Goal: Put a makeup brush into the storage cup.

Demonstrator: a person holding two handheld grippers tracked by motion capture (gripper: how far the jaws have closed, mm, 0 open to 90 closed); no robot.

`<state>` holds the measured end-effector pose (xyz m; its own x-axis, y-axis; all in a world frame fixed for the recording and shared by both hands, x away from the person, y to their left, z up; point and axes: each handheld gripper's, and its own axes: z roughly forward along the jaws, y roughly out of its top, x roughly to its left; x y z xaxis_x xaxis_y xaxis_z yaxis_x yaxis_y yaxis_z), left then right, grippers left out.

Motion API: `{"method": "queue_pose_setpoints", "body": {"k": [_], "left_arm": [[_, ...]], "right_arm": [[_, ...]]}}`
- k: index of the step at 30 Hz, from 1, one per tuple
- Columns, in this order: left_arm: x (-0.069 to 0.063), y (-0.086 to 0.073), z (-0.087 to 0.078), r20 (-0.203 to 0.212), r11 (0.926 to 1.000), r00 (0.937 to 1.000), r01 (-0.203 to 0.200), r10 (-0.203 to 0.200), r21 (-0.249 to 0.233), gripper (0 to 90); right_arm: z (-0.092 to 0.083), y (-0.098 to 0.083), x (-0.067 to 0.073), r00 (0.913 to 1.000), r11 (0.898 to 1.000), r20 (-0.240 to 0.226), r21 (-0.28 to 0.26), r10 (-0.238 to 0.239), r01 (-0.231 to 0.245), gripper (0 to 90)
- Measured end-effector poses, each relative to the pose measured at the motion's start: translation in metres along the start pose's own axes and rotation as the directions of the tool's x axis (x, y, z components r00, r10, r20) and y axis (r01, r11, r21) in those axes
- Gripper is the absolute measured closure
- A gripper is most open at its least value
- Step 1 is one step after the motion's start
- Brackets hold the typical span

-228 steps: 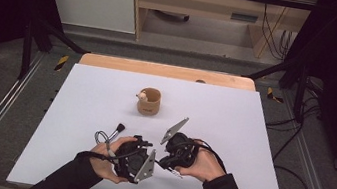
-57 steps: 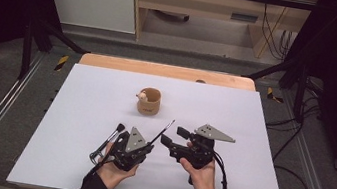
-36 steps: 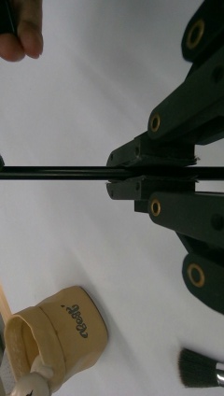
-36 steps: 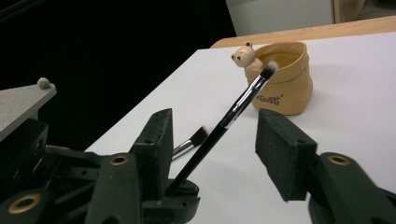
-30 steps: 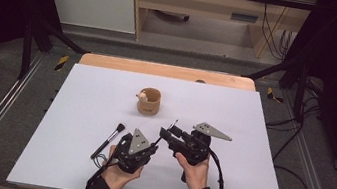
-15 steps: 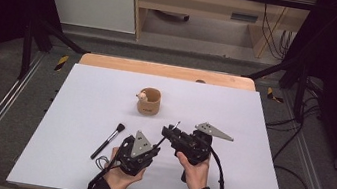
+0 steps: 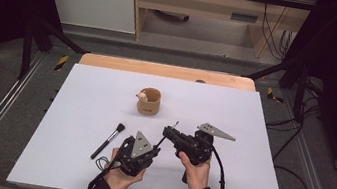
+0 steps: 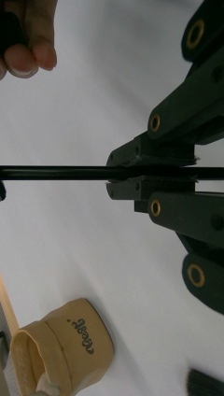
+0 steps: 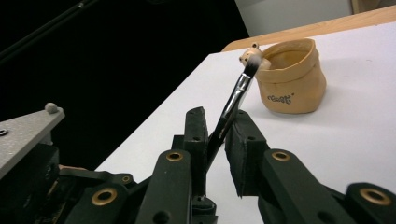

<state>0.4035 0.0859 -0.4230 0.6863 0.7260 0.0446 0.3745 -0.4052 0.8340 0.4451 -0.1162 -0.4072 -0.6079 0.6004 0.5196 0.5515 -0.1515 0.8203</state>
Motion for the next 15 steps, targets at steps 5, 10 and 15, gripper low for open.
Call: {"method": "queue_pose_setpoints", "body": {"k": [5, 10, 15], "left_arm": [[-0.0014, -0.0006, 0.0009, 0.005, 1.0, 1.0, -0.005, 0.005, 0.0, 84.0], [-0.002, -0.0014, 0.0022, 0.008, 1.0, 0.9999, -0.009, 0.009, 0.002, 83.7], [-0.0022, -0.0014, 0.0015, 0.016, 0.9998, 0.9997, -0.019, 0.019, 0.0, 82.0]], "right_arm": [[-0.0012, 0.0003, 0.0013, 0.9994, 1.0, -0.034, -0.001, 0.002, -0.002, 82.5], [-0.0017, 0.0003, 0.0032, 0.9972, 1.0, -0.075, 0.0, -0.004, 0.004, 85.1], [-0.0016, 0.0004, 0.0057, 0.9968, 1.0, -0.076, 0.002, -0.025, 0.025, 85.3]]}}
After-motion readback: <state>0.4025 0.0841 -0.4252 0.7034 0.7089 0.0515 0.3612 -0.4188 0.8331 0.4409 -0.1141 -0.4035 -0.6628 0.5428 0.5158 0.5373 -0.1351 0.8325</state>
